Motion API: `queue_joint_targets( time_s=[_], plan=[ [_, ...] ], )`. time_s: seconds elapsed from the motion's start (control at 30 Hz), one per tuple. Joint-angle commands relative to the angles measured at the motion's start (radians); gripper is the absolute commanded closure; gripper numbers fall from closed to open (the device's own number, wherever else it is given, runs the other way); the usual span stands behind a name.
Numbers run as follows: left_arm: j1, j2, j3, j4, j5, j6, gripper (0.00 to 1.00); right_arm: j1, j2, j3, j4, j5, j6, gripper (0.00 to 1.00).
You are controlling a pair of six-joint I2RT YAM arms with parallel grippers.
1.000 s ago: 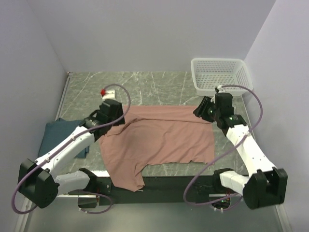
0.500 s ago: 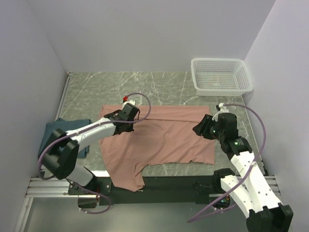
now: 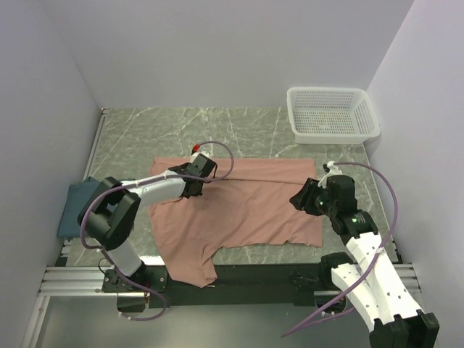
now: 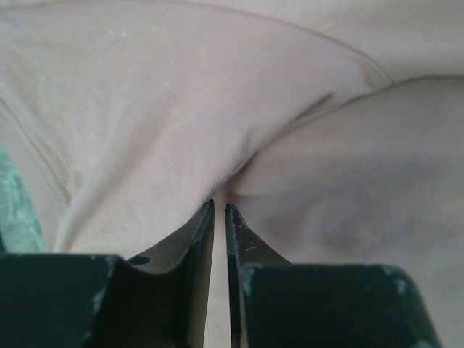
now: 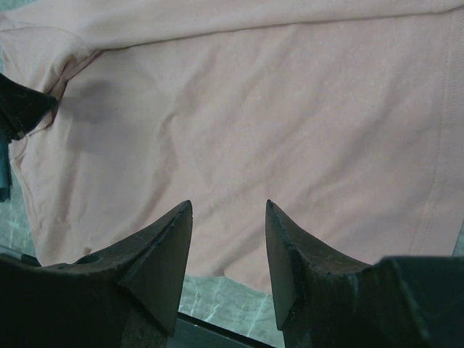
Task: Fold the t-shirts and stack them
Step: Fold the tshirt
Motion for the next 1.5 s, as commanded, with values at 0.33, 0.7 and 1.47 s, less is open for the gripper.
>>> queue_joint_targets(
  time_s=[0.33, 0.7, 1.47],
  plan=[
    [0.068, 0.040, 0.082, 0.039, -0.057, 0.106, 0.78, 0.005, 0.010, -0.010, 0.015, -0.001, -0.022, 0.48],
    [0.069, 0.034, 0.056, 0.045, 0.023, 0.118, 0.65, 0.005, 0.028, -0.016, 0.021, -0.005, -0.022, 0.49],
    [0.069, -0.017, 0.016, 0.036, 0.129, 0.156, 0.67, 0.005, 0.039, -0.036, 0.042, -0.024, -0.017, 0.49]
  ],
)
